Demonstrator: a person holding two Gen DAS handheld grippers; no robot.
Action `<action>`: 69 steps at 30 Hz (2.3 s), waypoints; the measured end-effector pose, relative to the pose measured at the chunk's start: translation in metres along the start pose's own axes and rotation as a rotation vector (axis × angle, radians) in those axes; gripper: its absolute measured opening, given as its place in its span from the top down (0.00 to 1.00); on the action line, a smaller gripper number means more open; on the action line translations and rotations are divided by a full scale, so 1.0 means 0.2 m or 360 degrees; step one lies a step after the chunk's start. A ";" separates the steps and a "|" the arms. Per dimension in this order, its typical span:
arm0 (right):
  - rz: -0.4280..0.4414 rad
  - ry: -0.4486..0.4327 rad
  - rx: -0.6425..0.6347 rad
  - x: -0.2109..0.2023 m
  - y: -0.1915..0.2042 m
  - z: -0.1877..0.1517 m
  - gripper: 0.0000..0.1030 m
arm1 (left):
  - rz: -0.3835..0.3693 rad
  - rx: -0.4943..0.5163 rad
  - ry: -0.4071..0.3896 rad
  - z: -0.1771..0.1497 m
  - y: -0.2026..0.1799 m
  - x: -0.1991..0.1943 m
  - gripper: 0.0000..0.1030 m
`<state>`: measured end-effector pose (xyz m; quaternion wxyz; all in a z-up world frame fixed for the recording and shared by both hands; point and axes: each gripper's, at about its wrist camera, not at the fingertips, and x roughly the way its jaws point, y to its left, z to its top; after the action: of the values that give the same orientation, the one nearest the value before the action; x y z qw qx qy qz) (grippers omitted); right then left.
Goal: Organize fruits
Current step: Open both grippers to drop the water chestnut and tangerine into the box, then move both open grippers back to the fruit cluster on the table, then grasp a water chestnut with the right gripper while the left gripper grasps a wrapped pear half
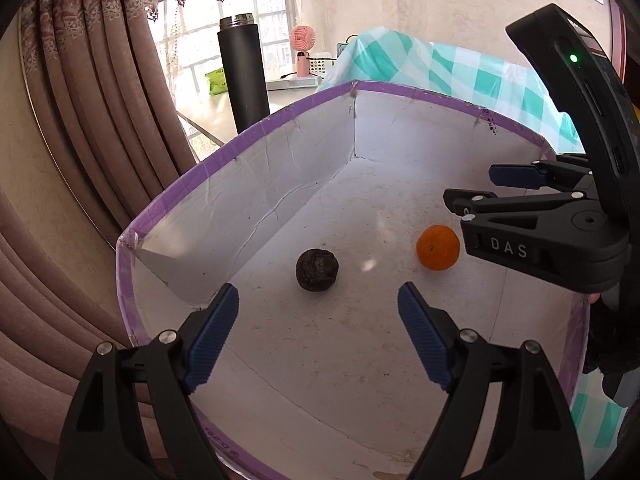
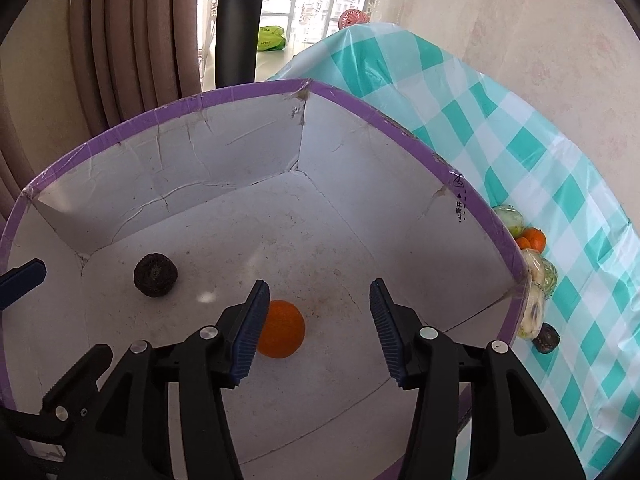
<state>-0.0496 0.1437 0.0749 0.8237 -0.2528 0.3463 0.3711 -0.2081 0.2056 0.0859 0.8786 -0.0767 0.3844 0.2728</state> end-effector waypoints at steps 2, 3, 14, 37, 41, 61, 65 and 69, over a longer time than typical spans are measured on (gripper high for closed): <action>-0.0014 -0.0083 0.0026 -0.04 -0.01 0.00 0.24 | -0.0020 -0.0013 -0.0044 0.00 0.00 -0.03 0.10; -0.0012 -0.0135 0.0037 -0.07 -0.01 0.00 0.23 | -0.0002 -0.0019 -0.0091 0.00 -0.01 -0.06 0.08; -0.0023 -0.0748 0.0573 -0.40 -0.44 -0.24 0.17 | 0.0053 0.0408 -0.0952 -0.11 -0.41 -0.58 0.01; -0.0493 0.0143 0.0688 0.25 -1.27 -0.59 0.29 | -0.0786 0.0463 -0.0021 -0.06 -1.21 0.24 0.01; -0.0489 0.0147 0.0624 0.33 -1.30 -0.49 0.31 | -0.0782 0.0528 -0.0005 -0.07 -1.25 0.25 0.01; -0.0275 -0.0207 0.1537 0.01 -1.67 -0.95 0.63 | -0.0343 0.0538 -0.0219 0.46 -1.71 0.53 0.01; -0.0247 -0.0221 0.1519 0.00 -1.67 -0.95 0.63 | -0.0286 0.0587 -0.0042 0.56 -1.82 0.69 0.01; -0.0232 -0.0224 0.1513 0.00 -1.66 -0.95 0.63 | -0.0174 0.0636 0.0070 0.58 -1.87 0.83 0.02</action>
<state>0.1396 -0.1827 0.0083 0.8932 0.1536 0.4024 0.1293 0.1585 0.0021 0.0189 0.8813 0.0725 0.4451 0.1413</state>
